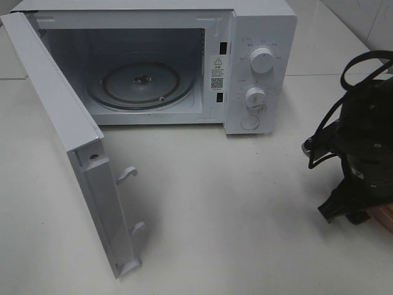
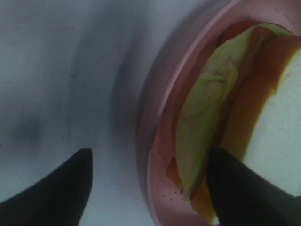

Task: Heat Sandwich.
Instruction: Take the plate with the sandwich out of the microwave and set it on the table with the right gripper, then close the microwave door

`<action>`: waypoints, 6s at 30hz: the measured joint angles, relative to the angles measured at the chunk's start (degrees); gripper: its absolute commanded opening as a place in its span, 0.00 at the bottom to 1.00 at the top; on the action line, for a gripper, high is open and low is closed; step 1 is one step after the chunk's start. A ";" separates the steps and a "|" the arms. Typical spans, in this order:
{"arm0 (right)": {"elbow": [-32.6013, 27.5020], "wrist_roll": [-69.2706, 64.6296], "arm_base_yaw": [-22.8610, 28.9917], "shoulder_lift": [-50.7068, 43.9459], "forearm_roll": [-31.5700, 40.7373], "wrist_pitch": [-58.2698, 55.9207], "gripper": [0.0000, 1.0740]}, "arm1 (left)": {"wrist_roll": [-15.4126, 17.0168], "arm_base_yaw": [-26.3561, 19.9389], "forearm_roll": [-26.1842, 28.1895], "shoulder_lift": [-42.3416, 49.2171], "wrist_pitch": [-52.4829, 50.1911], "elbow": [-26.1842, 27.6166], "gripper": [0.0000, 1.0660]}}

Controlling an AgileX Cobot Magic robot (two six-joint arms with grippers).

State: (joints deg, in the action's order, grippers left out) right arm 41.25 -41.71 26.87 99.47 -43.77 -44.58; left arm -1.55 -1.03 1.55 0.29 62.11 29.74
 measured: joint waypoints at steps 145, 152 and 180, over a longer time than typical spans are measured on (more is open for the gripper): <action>-12.72 41.71 -27.16 -99.69 40.74 -12.66 0.71 | 0.00 0.00 0.00 0.00 0.00 0.00 0.92; -12.72 41.71 -27.16 -99.69 40.74 -12.66 0.71 | 0.00 0.00 0.06 0.00 0.00 0.00 0.92; -12.72 41.71 -27.16 -99.69 40.68 -12.72 0.71 | 0.00 0.00 2.01 -28.02 -20.45 2.52 0.00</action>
State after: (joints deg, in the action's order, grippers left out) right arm 28.53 0.00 -0.29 -0.23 -3.09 -57.30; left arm -1.55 -1.03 3.55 -27.73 41.65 32.26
